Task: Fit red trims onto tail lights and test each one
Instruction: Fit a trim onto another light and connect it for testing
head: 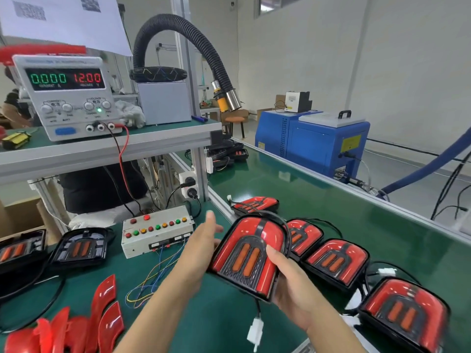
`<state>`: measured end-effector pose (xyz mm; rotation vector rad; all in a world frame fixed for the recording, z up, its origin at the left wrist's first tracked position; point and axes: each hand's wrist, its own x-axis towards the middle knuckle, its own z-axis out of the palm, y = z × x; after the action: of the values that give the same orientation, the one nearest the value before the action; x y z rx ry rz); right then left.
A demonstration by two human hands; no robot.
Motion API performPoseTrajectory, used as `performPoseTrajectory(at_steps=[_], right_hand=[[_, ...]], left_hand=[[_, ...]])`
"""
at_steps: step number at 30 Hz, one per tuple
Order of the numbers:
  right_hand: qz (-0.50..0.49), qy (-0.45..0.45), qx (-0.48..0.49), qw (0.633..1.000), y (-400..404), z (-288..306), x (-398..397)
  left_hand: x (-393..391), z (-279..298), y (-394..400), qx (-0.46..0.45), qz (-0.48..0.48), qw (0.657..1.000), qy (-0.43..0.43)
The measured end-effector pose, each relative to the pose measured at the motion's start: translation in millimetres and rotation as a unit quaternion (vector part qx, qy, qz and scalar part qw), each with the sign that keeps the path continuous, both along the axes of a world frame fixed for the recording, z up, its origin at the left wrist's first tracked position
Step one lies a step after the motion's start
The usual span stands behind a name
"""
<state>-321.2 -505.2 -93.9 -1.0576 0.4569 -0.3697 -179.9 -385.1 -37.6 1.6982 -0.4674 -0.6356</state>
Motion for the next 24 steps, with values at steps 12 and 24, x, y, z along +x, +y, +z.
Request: performPoseTrajectory(at_steps=[12, 24], right_hand=[[-0.183, 0.175, -0.015, 0.967, -142, 5, 29], [-0.318, 0.274, -0.128, 0.898, -162, -5, 41]], left_hand=[[-50, -64, 53, -0.065, 0.089, 0.993, 0.047], [-70, -61, 71, -0.121, 0.053, 0.991, 0.015]])
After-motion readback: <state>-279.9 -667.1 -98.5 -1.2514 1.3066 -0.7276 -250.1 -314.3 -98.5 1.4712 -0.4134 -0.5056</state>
